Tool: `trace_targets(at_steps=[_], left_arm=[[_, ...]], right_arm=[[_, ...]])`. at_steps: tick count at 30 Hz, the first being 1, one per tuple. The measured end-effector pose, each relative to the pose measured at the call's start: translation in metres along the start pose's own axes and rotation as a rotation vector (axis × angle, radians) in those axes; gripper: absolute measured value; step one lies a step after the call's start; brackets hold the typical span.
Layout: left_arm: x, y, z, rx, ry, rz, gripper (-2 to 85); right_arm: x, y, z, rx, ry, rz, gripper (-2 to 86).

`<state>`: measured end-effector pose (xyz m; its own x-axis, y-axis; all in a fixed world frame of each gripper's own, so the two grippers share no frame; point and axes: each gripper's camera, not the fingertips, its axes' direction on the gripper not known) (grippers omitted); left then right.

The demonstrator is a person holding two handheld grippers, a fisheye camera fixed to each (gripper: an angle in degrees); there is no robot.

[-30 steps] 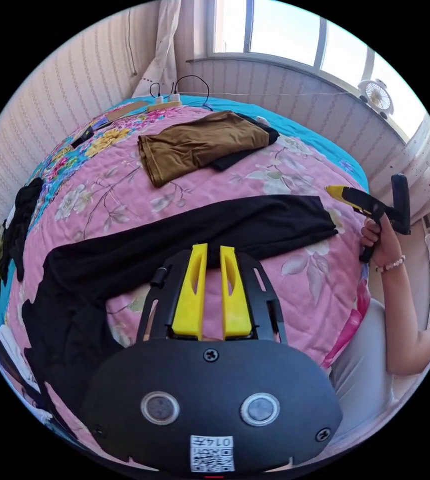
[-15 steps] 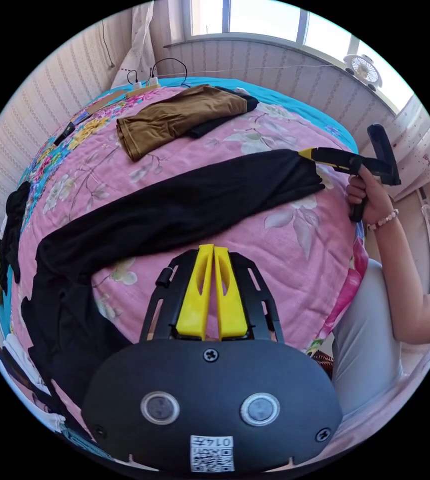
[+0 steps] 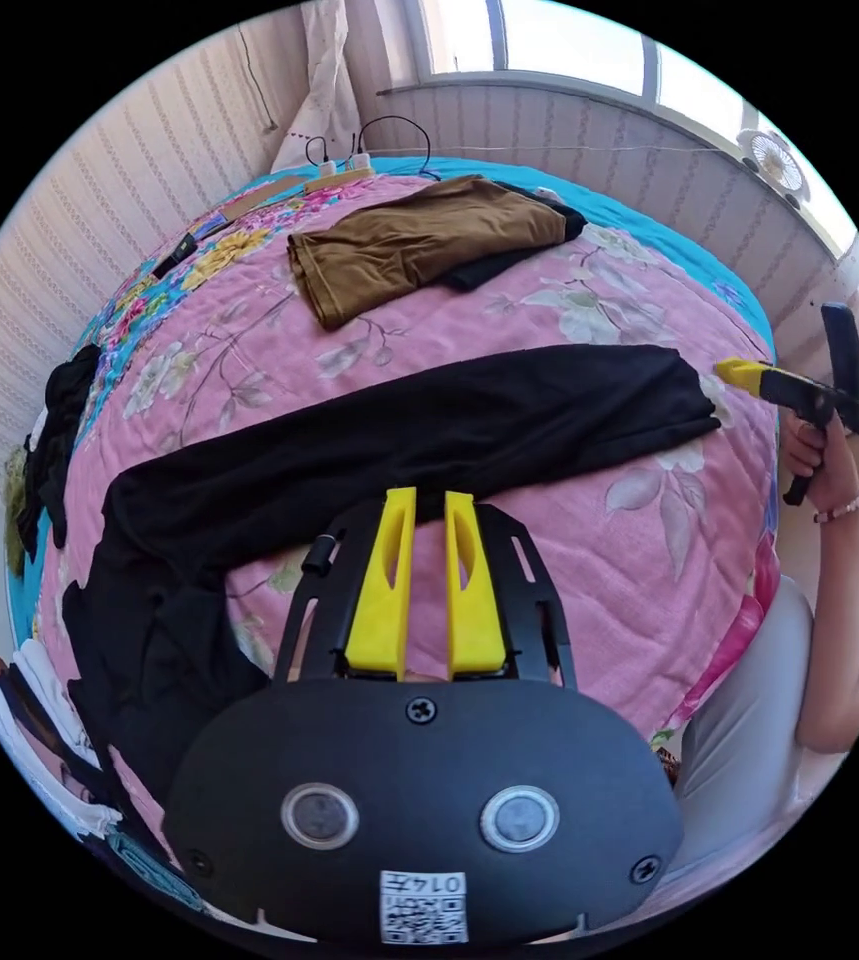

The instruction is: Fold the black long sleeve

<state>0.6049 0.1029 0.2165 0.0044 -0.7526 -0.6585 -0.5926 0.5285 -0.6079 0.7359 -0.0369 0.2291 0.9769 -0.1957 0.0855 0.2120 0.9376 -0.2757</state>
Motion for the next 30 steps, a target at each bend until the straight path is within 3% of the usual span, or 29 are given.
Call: trace_targets(at_steps=[4, 10, 17, 24, 30], left_arm=[[-0.011, 0.004, -0.003, 0.012, 0.095, -0.028, -0.7], [-0.012, 0.013, -0.018, 0.029, 0.117, -0.004, -1.0], [-0.001, 0.023, -0.035, 0.013, 0.078, 0.112, -1.0], [0.001, 0.027, -0.011, -0.131, 0.106, 0.189, -1.0], [0.000, 0.015, -0.051, -0.031, 0.067, 0.214, -1.0]], right_arm=[[-0.006, -0.006, 0.024, -0.169, 0.145, -0.022, 3.7], [-0.001, 0.004, 0.011, -0.169, 0.041, -0.044, 0.4], [-0.013, 0.008, 0.008, -0.227, 0.055, -0.127, 0.0], [-0.007, 0.019, 0.011, -0.294, -0.005, -0.122, 0.2], [0.002, 0.026, -0.009, -0.146, -0.045, -0.071, 3.2]])
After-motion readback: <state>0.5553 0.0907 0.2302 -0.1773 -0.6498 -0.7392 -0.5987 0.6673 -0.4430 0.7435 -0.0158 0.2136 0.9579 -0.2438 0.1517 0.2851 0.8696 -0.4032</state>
